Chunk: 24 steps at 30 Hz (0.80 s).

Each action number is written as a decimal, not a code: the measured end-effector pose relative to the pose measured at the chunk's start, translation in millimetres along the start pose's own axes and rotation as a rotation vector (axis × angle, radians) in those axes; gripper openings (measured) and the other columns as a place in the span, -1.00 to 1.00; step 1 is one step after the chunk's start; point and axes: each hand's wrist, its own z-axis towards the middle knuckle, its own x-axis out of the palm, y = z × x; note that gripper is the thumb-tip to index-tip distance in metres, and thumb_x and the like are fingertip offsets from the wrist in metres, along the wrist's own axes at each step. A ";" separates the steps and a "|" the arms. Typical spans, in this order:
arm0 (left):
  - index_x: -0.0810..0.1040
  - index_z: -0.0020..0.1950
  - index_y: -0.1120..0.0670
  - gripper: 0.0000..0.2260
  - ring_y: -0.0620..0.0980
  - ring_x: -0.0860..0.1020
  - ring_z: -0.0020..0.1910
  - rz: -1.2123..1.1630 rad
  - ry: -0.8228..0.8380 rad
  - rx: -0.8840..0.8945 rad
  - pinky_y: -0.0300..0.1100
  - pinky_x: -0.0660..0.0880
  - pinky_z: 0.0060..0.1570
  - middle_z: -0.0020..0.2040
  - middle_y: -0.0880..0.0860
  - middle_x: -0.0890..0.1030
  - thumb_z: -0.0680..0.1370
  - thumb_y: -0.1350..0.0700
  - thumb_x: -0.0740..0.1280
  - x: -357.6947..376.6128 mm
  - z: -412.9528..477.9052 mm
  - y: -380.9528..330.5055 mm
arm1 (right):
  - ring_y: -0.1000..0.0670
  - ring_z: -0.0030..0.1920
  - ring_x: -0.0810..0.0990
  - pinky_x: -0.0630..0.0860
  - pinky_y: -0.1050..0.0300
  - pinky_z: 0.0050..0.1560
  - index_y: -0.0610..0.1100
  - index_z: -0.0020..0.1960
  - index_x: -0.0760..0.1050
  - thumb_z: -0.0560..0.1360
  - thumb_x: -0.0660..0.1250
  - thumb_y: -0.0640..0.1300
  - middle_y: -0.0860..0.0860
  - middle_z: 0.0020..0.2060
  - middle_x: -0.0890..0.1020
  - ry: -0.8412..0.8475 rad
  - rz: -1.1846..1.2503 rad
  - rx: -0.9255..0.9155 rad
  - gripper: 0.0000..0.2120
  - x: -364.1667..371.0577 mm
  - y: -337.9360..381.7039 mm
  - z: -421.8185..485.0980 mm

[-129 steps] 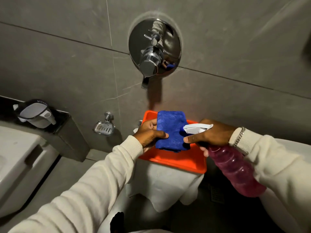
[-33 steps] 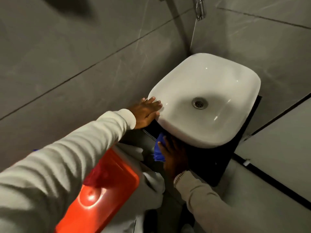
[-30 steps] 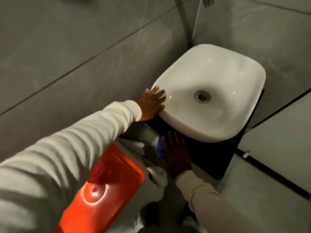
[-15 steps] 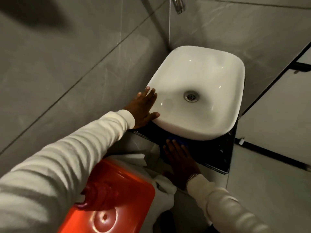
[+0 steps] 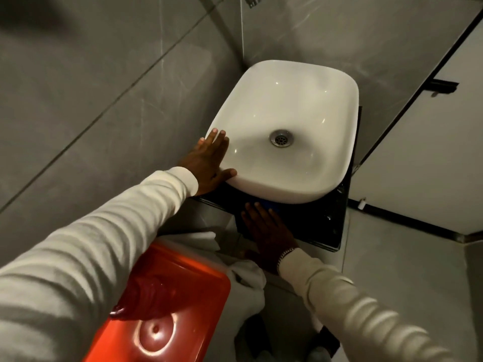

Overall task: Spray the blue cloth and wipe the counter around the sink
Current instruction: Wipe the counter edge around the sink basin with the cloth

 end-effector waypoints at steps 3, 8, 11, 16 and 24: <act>-0.13 0.53 0.19 -0.23 0.14 -0.20 0.55 0.005 -0.008 -0.037 0.09 -0.11 0.52 0.58 0.17 -0.12 0.51 -0.29 -0.01 1.0 0.9 -4.9 | -0.12 0.57 -0.21 -0.34 -0.08 0.46 -0.04 0.56 -0.25 0.49 0.12 0.34 -0.06 0.59 -0.15 0.006 0.031 0.060 -0.12 -4.4 -3.4 6.8; -0.14 0.53 0.17 -0.21 0.09 -0.19 0.56 0.037 0.038 -0.055 0.08 -0.12 0.53 0.59 0.14 -0.11 0.49 -0.34 -0.09 -1.3 6.0 -11.0 | -0.15 0.58 -0.16 -0.35 -0.12 0.44 -0.03 0.56 -0.21 0.46 0.11 0.38 -0.05 0.59 -0.08 -0.028 0.237 0.255 -0.11 -7.8 40.1 36.7; -0.16 0.53 0.16 -0.19 0.08 -0.21 0.56 0.070 0.086 -0.050 0.06 -0.15 0.53 0.59 0.13 -0.13 0.47 -0.36 -0.13 -2.1 6.5 -13.7 | -0.12 0.58 -0.19 -0.36 -0.09 0.43 -0.02 0.56 -0.23 0.49 0.14 0.34 -0.04 0.60 -0.13 -0.006 0.169 0.174 -0.13 -8.9 26.3 20.2; -0.13 0.53 0.18 -0.06 0.09 -0.16 0.56 0.097 0.027 -0.025 0.08 -0.11 0.52 0.59 0.14 -0.08 0.34 -0.43 -0.34 1.3 10.1 -32.4 | -0.12 0.57 -0.22 -0.33 -0.11 0.49 -0.02 0.56 -0.25 0.50 0.16 0.30 0.00 0.56 -0.24 -0.031 0.060 0.142 -0.13 0.5 -25.2 -48.1; -0.17 0.52 0.16 -0.06 0.08 -0.19 0.56 0.107 -0.001 0.021 0.10 -0.13 0.52 0.59 0.13 -0.12 0.32 -0.43 -0.43 3.2 16.4 -67.5 | -0.12 0.56 -0.25 -0.27 -0.11 0.52 -0.03 0.56 -0.24 0.49 0.03 0.38 -0.03 0.57 -0.19 -0.055 0.104 0.311 -0.15 -1.9 -42.1 -79.2</act>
